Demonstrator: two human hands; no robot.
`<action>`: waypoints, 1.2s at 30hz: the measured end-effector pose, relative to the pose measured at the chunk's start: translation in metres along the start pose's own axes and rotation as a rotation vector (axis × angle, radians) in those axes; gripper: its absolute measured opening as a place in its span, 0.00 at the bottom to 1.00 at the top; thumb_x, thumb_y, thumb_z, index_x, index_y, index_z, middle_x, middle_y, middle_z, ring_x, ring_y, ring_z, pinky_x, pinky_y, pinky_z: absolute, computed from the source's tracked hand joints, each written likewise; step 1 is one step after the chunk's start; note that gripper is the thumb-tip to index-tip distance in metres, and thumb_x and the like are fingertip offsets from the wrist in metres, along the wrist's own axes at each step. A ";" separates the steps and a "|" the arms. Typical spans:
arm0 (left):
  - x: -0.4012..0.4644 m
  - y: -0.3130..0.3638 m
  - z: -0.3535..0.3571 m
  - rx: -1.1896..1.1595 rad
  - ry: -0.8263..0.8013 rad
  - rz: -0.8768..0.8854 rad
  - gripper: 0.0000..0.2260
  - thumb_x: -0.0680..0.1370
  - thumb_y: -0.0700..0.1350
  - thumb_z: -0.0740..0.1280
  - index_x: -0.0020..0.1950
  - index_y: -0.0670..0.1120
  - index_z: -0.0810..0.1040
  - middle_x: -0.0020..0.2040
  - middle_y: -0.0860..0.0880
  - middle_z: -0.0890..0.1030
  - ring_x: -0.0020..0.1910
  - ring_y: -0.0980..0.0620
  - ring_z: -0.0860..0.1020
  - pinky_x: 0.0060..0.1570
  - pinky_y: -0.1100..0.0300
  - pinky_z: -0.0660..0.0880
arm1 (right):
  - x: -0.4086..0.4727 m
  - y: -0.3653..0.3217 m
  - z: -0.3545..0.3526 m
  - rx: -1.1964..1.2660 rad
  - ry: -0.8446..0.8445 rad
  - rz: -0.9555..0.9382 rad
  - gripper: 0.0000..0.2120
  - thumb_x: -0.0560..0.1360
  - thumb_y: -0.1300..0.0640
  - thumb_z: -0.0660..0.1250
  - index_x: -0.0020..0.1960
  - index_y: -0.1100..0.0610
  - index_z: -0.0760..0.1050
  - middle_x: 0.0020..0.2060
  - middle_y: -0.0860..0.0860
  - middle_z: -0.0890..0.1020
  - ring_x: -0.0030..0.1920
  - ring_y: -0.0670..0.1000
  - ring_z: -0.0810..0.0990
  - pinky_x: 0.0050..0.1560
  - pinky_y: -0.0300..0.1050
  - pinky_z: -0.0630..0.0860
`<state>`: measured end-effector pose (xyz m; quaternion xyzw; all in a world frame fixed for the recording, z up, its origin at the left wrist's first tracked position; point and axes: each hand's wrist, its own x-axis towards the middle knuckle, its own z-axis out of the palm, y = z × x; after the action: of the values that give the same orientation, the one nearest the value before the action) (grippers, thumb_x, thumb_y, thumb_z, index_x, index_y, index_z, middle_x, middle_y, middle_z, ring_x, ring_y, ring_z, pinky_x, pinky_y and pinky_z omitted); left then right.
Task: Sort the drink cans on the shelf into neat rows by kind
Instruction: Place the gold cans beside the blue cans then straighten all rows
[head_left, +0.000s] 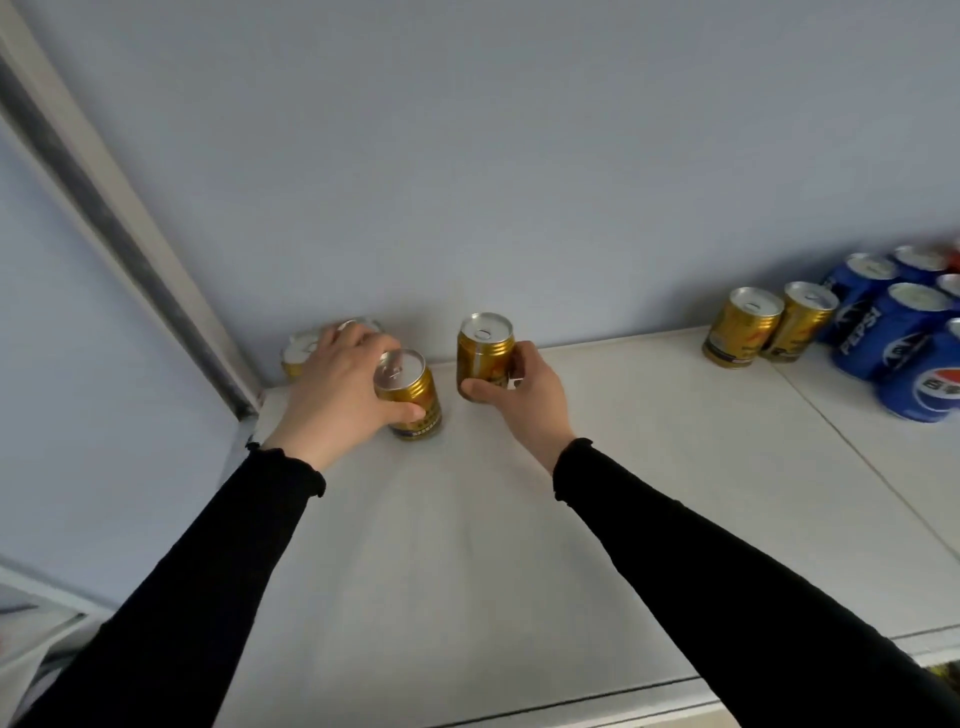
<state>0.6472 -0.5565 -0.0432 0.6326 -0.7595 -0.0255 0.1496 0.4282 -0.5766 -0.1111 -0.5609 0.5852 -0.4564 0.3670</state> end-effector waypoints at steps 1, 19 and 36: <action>0.002 0.012 0.003 -0.047 -0.003 0.015 0.33 0.65 0.59 0.80 0.66 0.51 0.76 0.63 0.50 0.74 0.65 0.45 0.68 0.63 0.50 0.68 | -0.006 0.003 -0.016 0.013 0.032 -0.001 0.23 0.65 0.49 0.81 0.55 0.52 0.75 0.46 0.41 0.81 0.47 0.37 0.77 0.40 0.29 0.70; 0.063 0.324 0.109 -0.343 -0.195 0.231 0.32 0.69 0.52 0.80 0.70 0.54 0.72 0.64 0.52 0.75 0.64 0.51 0.73 0.62 0.55 0.71 | -0.024 0.109 -0.312 0.014 0.376 0.117 0.36 0.72 0.55 0.77 0.74 0.51 0.62 0.65 0.47 0.76 0.64 0.49 0.75 0.59 0.42 0.72; 0.098 0.394 0.129 -0.187 -0.214 0.141 0.33 0.71 0.47 0.78 0.74 0.50 0.68 0.69 0.49 0.72 0.65 0.48 0.73 0.61 0.56 0.71 | 0.008 0.138 -0.334 -0.046 0.273 0.104 0.39 0.75 0.60 0.73 0.79 0.51 0.57 0.74 0.49 0.70 0.73 0.51 0.69 0.71 0.47 0.68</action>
<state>0.2233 -0.5929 -0.0569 0.5548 -0.8078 -0.1528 0.1275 0.0686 -0.5498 -0.1356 -0.4707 0.6684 -0.4953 0.2939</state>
